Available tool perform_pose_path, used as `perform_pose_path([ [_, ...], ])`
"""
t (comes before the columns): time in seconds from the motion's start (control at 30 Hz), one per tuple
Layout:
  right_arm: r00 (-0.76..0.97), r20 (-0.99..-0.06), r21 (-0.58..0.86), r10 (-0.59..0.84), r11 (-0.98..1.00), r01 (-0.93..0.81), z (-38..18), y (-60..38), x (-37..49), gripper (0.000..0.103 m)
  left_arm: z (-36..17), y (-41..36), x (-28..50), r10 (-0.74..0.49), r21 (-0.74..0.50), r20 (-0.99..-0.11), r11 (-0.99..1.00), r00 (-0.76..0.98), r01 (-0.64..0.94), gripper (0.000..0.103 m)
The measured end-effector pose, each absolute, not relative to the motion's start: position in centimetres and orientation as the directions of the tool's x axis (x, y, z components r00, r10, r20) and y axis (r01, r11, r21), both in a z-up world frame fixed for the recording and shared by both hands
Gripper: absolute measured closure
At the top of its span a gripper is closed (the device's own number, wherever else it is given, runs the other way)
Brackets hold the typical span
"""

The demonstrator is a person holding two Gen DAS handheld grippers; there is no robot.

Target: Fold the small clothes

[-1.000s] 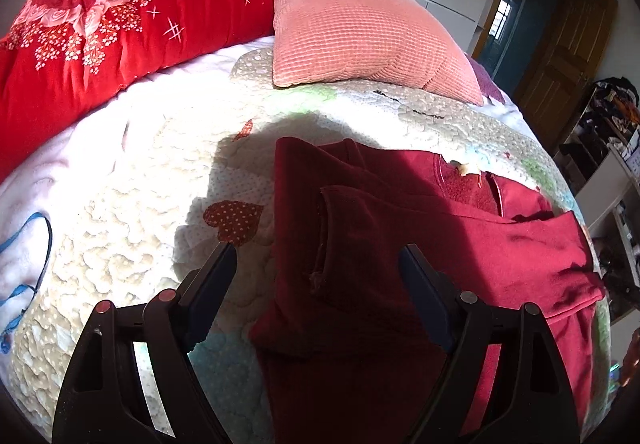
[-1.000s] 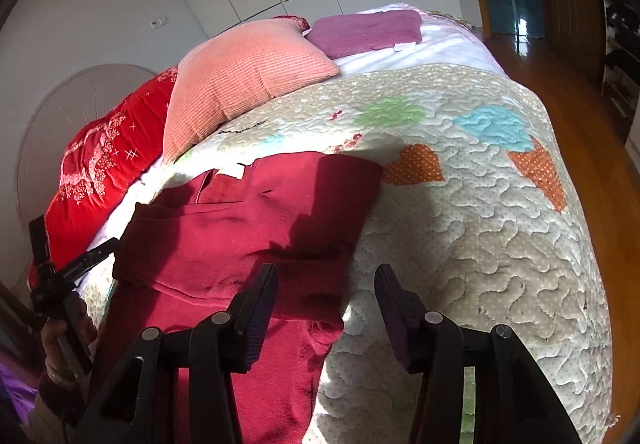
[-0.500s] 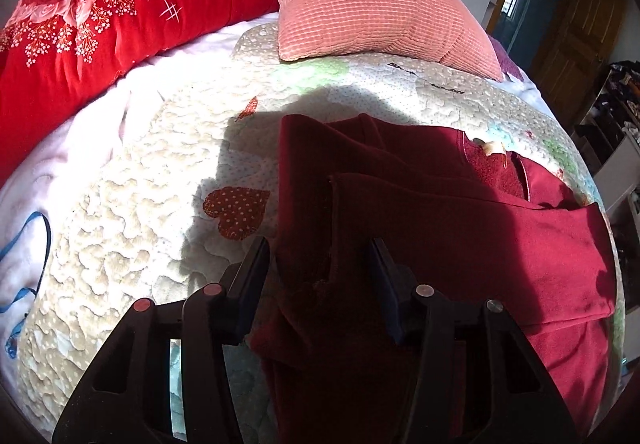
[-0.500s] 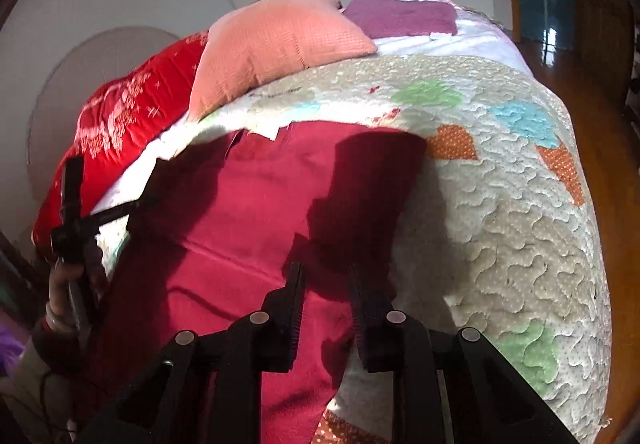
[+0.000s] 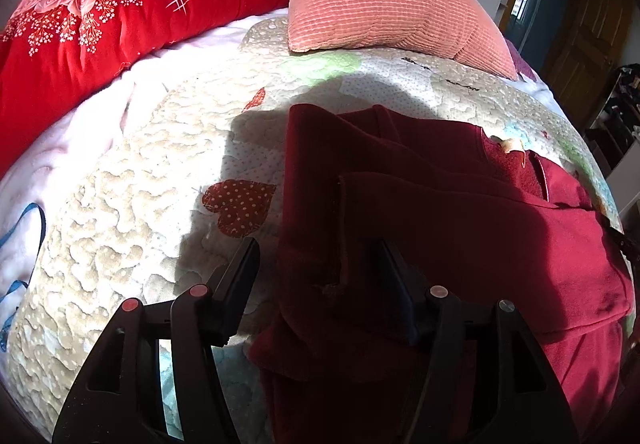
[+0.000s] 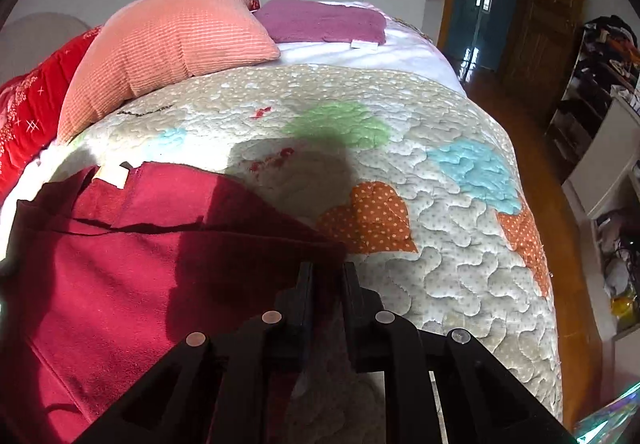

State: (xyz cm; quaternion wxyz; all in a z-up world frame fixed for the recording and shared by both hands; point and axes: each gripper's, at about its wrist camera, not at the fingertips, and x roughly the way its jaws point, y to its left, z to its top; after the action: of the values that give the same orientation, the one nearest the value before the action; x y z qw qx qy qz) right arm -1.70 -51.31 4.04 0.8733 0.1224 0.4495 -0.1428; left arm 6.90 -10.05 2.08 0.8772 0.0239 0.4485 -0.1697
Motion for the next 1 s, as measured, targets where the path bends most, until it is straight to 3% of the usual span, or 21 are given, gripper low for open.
perform_pose_path([
  [0.13,0.631,-0.775,0.182,-0.031,0.946,0.270,7.8,-48.8,-5.6,0.091,2.3,-9.8,6.5,-0.276,-0.107,-0.797,0.940,0.538,0.324,0.042],
  [0.27,0.540,-0.842,0.084,-0.016,0.983,0.161,6.1,-44.5,-7.4,0.091,2.2,-10.3,6.0,-0.244,-0.067,-0.793,0.946,0.558,0.319,0.042],
  [0.33,0.500,-0.866,0.063,-0.035,0.982,0.177,3.7,-44.6,-7.4,0.090,2.3,-10.4,5.9,-0.237,-0.055,-0.794,0.945,0.559,0.322,0.042],
  [0.47,0.550,-0.835,0.129,-0.021,0.964,0.234,5.8,-45.3,-8.8,0.090,3.4,-9.3,4.6,-0.261,-0.082,-0.811,0.937,0.523,0.340,0.042],
  [0.7,0.565,-0.825,0.138,-0.005,0.968,0.210,7.0,-43.4,-11.9,0.068,4.3,-5.8,0.2,-0.252,-0.077,-0.821,0.938,0.513,0.338,0.042],
  [0.9,0.477,-0.879,0.163,0.029,0.957,0.241,3.4,-42.5,-12.6,0.068,2.9,-2.8,-3.7,-0.249,-0.110,-0.845,0.947,0.474,0.301,0.042],
  [1.0,0.498,-0.866,0.185,0.039,0.951,0.246,4.2,-42.4,-13.8,0.067,2.5,-1.9,-5.8,-0.256,-0.121,-0.848,0.946,0.464,0.300,0.042],
])
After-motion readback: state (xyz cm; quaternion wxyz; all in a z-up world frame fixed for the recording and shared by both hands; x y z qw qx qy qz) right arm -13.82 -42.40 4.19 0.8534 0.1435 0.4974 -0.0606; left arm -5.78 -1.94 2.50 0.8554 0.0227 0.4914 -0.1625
